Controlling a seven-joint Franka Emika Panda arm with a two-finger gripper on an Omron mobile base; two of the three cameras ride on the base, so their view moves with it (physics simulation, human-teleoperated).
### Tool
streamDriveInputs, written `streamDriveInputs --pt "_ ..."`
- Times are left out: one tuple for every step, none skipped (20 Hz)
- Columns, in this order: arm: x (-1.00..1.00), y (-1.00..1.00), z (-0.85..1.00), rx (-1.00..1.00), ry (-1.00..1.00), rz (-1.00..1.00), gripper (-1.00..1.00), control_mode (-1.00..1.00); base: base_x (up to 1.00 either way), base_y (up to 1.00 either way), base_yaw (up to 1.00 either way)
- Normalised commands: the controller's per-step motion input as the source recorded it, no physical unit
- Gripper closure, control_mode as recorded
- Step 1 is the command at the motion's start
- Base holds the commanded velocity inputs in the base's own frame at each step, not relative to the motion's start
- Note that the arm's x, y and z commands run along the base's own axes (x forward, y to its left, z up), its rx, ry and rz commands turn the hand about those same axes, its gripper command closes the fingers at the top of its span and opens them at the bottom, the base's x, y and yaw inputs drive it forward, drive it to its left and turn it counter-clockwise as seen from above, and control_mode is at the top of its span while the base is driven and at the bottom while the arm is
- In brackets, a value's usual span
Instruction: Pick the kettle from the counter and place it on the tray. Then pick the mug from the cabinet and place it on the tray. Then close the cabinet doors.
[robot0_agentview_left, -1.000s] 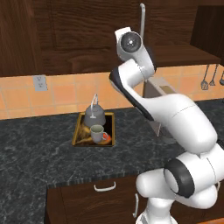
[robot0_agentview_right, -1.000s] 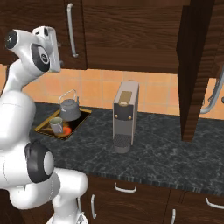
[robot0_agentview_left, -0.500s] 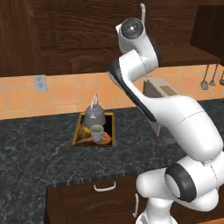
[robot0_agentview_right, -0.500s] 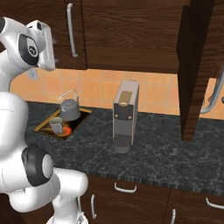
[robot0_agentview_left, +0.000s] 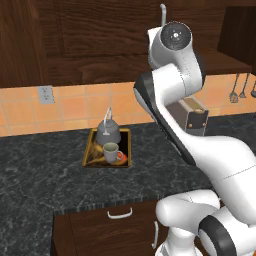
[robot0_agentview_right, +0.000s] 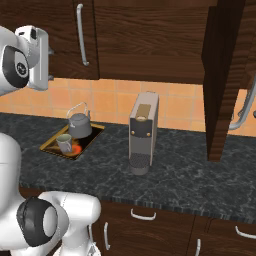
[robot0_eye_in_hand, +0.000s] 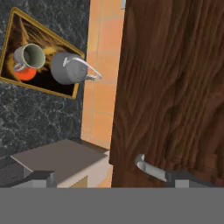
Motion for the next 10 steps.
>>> streamDriveInputs --pt "-0.95 0.0 0.07 0.68 -0.15 -0.39 -1.0 -1.0 0.0 0.0 0.0" --pt "-0.91 0.0 0.05 0.73 -0.12 -0.46 -1.0 -1.0 0.0 0.0 0.0" --pt "-0.89 0.0 0.03 0.75 -0.13 -0.5 -1.0 -1.0 0.0 0.0 0.0" --pt "-0.85 0.02 0.0 0.76 -0.17 -0.54 -1.0 -1.0 0.0 0.0 0.0" --pt "-0.84 0.05 0.0 0.79 -0.2 -0.55 -1.0 -1.0 0.0 0.0 0.0" --pt "-0.86 0.02 0.01 0.8 -0.19 -0.51 -1.0 -1.0 0.0 0.0 0.0" --pt "-0.88 0.0 0.01 0.8 -0.2 -0.47 -1.0 -1.0 0.0 0.0 0.0" --pt "-0.86 0.0 0.0 0.8 -0.21 -0.48 -1.0 -1.0 0.0 0.0 0.0" --pt "-0.83 0.0 0.0 0.79 -0.26 -0.47 -1.0 -1.0 0.0 0.0 0.0" --pt "-0.81 0.01 0.0 0.77 -0.28 -0.49 -1.0 -1.0 0.0 0.0 0.0"
